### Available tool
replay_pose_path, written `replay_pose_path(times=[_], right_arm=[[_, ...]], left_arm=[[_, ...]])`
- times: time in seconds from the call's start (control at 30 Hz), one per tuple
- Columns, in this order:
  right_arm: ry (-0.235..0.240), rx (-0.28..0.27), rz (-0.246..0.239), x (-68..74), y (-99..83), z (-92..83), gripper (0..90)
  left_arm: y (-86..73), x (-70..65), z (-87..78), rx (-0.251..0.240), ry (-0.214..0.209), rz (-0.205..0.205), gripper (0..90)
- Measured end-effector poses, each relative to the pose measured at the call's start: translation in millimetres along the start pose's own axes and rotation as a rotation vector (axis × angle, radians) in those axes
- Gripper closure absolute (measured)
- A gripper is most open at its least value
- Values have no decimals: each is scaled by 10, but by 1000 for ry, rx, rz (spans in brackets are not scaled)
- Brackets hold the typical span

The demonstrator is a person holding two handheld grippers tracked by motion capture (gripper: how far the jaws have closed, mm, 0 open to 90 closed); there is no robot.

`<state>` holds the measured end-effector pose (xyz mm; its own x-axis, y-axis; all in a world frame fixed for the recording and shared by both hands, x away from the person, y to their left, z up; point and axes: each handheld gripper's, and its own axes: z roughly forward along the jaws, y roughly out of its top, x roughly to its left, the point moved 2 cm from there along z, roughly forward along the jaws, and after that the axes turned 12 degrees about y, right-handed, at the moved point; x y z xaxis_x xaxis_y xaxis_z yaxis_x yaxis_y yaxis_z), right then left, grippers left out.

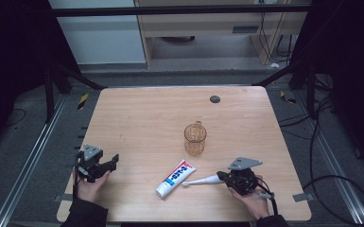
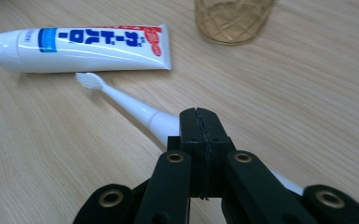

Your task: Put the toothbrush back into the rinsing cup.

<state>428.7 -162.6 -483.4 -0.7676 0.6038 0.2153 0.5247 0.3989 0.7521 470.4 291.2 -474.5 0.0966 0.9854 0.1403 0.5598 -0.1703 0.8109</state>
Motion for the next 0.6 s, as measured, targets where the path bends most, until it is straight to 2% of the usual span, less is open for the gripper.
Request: replay_pose_path(times=[0.13, 0.3, 0.6], right_arm=[[32, 23, -20, 67, 20, 148, 900], [77, 29, -20, 135, 34, 264, 900], [112, 51, -38, 233, 35, 400, 900]], left_arm=[[0, -2, 0, 0, 0, 1, 339], [-1, -2, 2, 1, 1, 1, 339], [0, 2, 0, -1, 2, -1, 340]])
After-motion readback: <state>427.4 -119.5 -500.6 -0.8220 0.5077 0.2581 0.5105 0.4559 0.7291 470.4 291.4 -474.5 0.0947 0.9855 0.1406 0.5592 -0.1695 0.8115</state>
